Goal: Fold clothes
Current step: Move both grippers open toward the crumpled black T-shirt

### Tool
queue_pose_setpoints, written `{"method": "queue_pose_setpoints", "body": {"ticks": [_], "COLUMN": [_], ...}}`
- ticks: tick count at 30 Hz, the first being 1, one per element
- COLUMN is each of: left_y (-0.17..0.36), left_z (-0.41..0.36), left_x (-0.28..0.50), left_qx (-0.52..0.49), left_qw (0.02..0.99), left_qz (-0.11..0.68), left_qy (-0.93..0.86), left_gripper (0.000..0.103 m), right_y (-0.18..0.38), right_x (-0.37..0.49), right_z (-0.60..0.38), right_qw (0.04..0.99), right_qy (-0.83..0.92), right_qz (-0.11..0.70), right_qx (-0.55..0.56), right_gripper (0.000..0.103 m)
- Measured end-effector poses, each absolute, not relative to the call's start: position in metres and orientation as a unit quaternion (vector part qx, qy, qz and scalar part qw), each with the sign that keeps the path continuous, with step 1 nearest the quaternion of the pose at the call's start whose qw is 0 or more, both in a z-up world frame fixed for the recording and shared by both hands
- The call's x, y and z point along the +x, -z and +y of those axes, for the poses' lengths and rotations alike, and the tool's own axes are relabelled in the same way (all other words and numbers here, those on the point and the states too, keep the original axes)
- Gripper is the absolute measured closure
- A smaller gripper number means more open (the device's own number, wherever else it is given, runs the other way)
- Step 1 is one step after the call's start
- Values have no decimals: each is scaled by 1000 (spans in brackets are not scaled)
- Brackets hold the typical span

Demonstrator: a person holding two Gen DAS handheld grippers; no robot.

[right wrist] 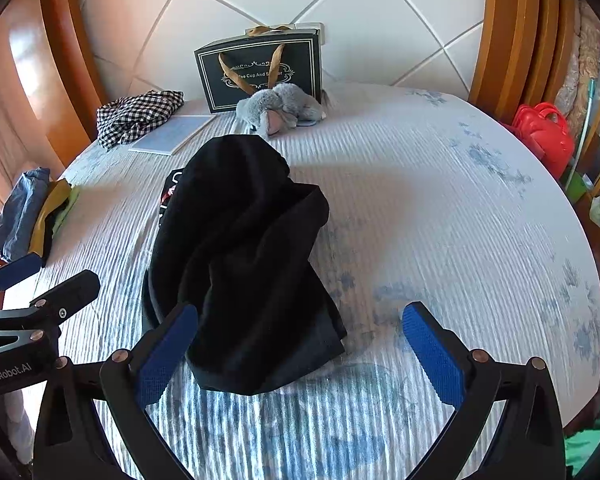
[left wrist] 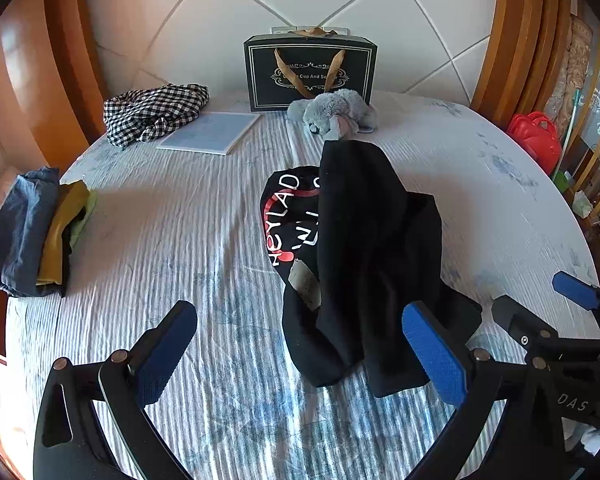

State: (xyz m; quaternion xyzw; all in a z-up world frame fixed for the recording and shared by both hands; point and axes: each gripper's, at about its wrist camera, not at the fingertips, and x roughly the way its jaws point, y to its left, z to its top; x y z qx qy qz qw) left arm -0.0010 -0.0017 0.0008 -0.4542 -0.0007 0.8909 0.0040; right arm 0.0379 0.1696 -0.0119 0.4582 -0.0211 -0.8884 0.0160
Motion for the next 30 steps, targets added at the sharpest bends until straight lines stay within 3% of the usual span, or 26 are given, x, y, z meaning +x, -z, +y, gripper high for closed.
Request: {"method": "queue_pose_setpoints", "body": {"ticks": [30], "left_y": [3], "left_z": [-13], "left_x": [-10], "left_qx": [-464], "left_qw": [-4], "left_qz": [-6], "left_qy": [-886], "left_gripper": [0], "right_y": [8], "right_x": [34], "right_z": [164], "right_qw": [16], "right_qy": [894], "right_qz": [-10], "right_qx": [448], "right_gripper": [0]}}
